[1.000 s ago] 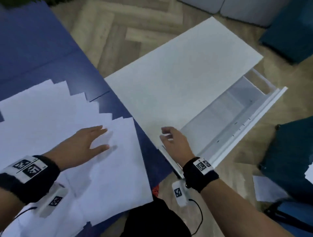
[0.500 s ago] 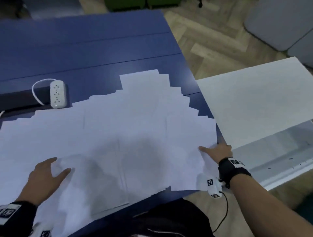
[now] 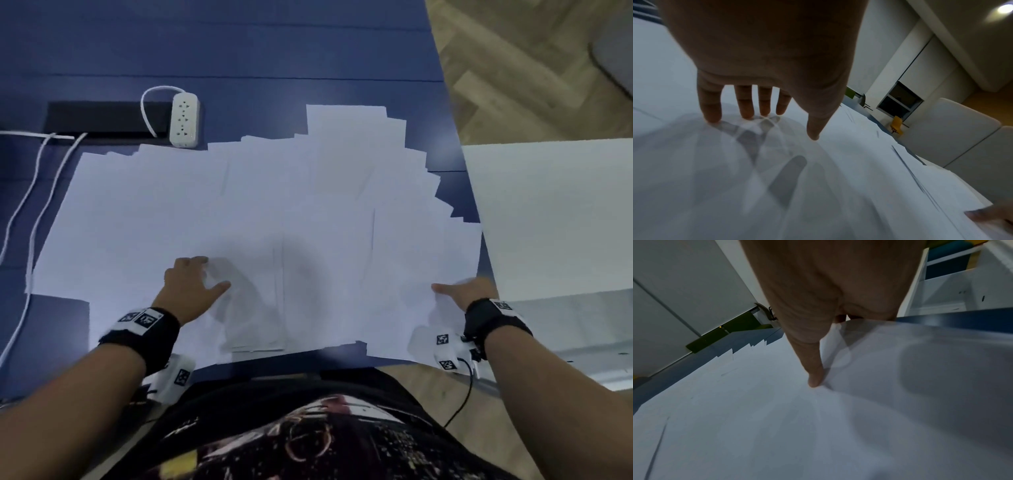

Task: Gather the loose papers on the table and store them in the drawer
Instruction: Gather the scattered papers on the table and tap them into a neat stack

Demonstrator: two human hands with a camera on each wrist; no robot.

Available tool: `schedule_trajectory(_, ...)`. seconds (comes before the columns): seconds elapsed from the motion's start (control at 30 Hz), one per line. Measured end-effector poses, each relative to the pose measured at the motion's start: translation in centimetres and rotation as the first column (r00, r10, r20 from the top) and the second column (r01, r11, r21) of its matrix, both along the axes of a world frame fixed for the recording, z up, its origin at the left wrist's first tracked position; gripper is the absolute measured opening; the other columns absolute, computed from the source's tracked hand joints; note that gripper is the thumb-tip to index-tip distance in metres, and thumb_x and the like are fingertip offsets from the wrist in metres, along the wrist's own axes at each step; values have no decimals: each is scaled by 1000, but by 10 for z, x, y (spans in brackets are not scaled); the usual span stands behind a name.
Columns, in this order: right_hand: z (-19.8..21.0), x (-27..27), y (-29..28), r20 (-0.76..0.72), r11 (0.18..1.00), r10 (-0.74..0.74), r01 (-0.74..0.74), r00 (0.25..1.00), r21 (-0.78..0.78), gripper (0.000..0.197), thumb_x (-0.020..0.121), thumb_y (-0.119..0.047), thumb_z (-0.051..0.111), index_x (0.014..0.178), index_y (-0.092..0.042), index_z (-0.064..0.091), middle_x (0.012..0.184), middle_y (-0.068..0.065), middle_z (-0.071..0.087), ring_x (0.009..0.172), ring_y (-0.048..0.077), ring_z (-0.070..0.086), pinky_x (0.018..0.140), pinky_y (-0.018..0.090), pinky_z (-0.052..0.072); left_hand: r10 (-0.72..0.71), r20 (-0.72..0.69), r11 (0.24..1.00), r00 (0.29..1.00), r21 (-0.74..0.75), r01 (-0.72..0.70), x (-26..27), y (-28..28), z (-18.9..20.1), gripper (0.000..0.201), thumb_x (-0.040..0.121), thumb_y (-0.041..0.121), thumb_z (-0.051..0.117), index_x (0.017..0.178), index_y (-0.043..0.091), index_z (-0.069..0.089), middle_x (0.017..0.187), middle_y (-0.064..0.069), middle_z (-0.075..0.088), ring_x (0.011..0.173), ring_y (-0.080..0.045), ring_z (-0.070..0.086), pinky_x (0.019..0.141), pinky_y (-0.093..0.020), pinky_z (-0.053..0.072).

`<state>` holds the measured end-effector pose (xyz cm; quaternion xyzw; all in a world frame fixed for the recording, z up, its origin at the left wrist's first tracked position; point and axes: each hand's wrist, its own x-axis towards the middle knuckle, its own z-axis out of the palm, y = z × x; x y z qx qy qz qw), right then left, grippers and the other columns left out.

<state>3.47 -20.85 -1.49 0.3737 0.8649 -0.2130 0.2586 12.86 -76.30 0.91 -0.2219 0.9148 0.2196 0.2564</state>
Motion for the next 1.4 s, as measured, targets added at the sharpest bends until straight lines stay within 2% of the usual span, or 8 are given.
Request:
schedule_trajectory(0.2, -4, 0, -3, 46, 998, 55, -56, 997, 22, 71, 61, -61, 94, 99, -6, 72, 104, 11, 70, 93, 32, 67, 83, 39, 53, 117, 22, 985, 993, -134, -113, -25, 20, -5, 84, 84, 67, 75, 150, 27, 42, 173, -13, 10, 158, -40, 13, 116, -66, 34)
schedule_trajectory(0.4, 1, -3, -11, 53, 995, 98, -98, 994, -14, 65, 68, -59, 91, 101, -7, 71, 109, 16, 71, 93, 34, 65, 88, 42, 54, 223, 38, 968, 974, -129, -216, -35, -10, -10, 108, 71, 69, 86, 149, 12, 39, 155, -18, 35, 143, -45, 33, 107, -63, 47)
schedule_trajectory(0.57, 4, 0, -29, -94, 997, -44, 38, 995, -68, 43, 68, -21, 99, 80, -1, 62, 101, 19, 68, 88, 31, 61, 87, 46, 56, 246, 19, 957, 969, -166, -240, -37, -16, -6, 117, 69, 66, 89, 155, 12, 32, 151, -16, 38, 141, -42, 36, 104, -59, 49)
schedule_trajectory(0.77, 3, -3, -33, -33, 997, 38, -40, 999, -60, 52, 68, -31, 99, 92, 5, 71, 104, 22, 73, 92, 38, 68, 83, 44, 55, 347, -133, 927, 928, -103, -362, -39, -73, -4, 92, 83, 59, 82, 154, 16, 42, 152, -15, 45, 142, -42, 41, 111, -62, 44)
schedule_trajectory(0.93, 4, -4, -41, -34, 999, 24, -23, 999, 25, 51, 66, -34, 99, 75, -4, 60, 91, 19, 70, 83, 38, 67, 79, 46, 57, 459, -17, 863, 888, -230, -450, -34, -147, -1, 122, 70, 72, 86, 159, 8, 31, 161, -23, 36, 147, -47, 37, 118, -61, 37)
schedule_trajectory(1.07, 5, -3, -48, 3, 998, -3, 3, 1000, 60, 65, 64, -44, 99, 91, -1, 58, 109, 24, 71, 100, 43, 70, 96, 57, 57, 360, -7, 910, 933, -217, -353, -37, -133, 8, 107, 77, 78, 75, 151, 7, 44, 147, -21, 43, 138, -45, 42, 108, -62, 45)
schedule_trajectory(1.33, 41, 4, -62, -60, 909, -221, 184, 973, -373, 38, 84, -21, 88, 112, -4, 68, 101, 15, 73, 79, 35, 68, 83, 49, 59, 491, -52, 871, 870, 30, -490, -20, -85, -9, 122, 65, 58, 97, 155, 5, 32, 151, -20, 44, 139, -43, 48, 109, -56, 47)
schedule_trajectory(1.4, 51, 5, -68, -47, 811, -306, 235, 951, -536, 29, 94, -8, 75, 121, -4, 65, 107, 12, 74, 93, 34, 71, 97, 54, 55, 518, -42, 851, 854, 127, -510, -20, -87, -11, 114, 70, 47, 98, 153, 4, 34, 148, -20, 52, 134, -41, 54, 107, -50, 50)
